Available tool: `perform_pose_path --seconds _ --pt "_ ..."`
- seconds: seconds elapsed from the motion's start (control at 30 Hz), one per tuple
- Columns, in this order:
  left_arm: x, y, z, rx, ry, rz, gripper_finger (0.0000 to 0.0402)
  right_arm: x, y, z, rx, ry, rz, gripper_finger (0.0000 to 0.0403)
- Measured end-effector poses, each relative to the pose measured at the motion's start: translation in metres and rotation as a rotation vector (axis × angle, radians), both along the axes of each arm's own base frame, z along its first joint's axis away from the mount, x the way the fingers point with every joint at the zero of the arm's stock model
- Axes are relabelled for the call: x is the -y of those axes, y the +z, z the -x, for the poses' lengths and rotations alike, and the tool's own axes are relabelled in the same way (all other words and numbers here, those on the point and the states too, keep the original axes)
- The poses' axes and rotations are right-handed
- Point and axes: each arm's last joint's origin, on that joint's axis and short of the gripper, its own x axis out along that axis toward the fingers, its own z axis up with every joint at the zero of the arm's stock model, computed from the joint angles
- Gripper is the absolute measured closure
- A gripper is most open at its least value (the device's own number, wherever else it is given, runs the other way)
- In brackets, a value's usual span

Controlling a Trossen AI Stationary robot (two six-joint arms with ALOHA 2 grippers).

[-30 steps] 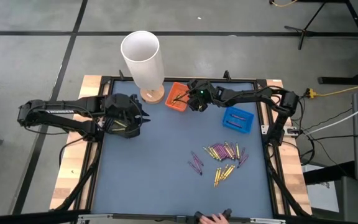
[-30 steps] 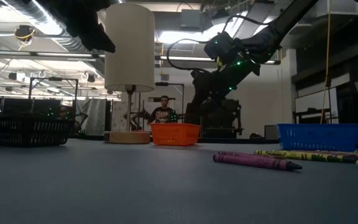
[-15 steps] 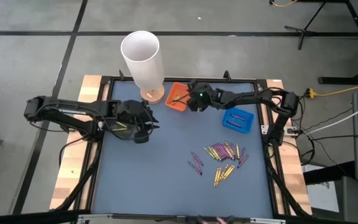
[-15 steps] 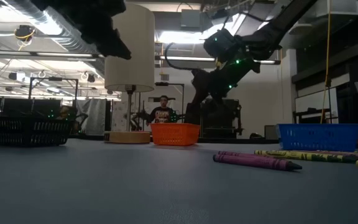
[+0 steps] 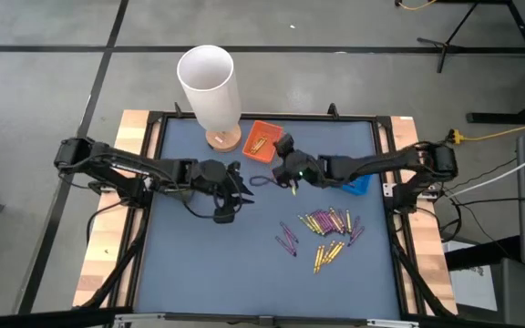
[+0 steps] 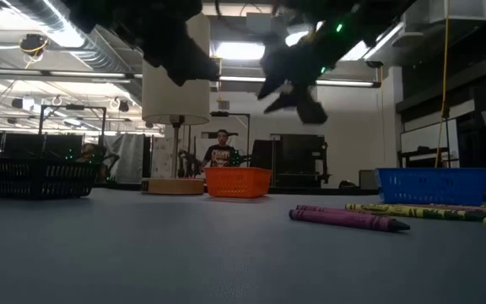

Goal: Sort crayons
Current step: Put the violet crayon into the blue basket

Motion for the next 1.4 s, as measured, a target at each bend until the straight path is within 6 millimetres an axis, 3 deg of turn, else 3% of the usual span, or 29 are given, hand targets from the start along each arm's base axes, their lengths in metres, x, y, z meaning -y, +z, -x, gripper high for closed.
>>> perform_pose_path --seconds 0.27,0.5,0.73,0.93,1.2,1.4 --pt "0.017 -0.016 -0.024 0.094 -0.086 -0.044 0.0308 -0.047 0.029 0.030 0.102 -0.106 -0.021 0.0261" --pt "0.031 -0.036 -0.044 0.181 -0.140 -0.078 0.0308 -0.070 0.036 0.064 0.182 -0.198 -0.189 0.0261" --pt "0.044 -0.056 -0.056 0.228 -0.171 -0.073 0.0308 -0.080 0.032 0.096 0.218 -0.337 -0.373 0.0261" --pt "0.053 -0.068 -0.062 0.276 -0.191 -0.068 0.0308 -0.082 0.024 0.111 0.192 -0.473 -0.555 0.0261" --pt "0.072 -0.092 -0.083 0.248 -0.272 -0.046 0.0308 -0.085 0.019 0.115 0.142 -0.579 -0.804 0.0261" --pt "0.076 -0.108 -0.096 0.213 -0.276 -0.046 0.0308 -0.087 0.019 0.114 0.135 -0.577 -0.867 0.0261"
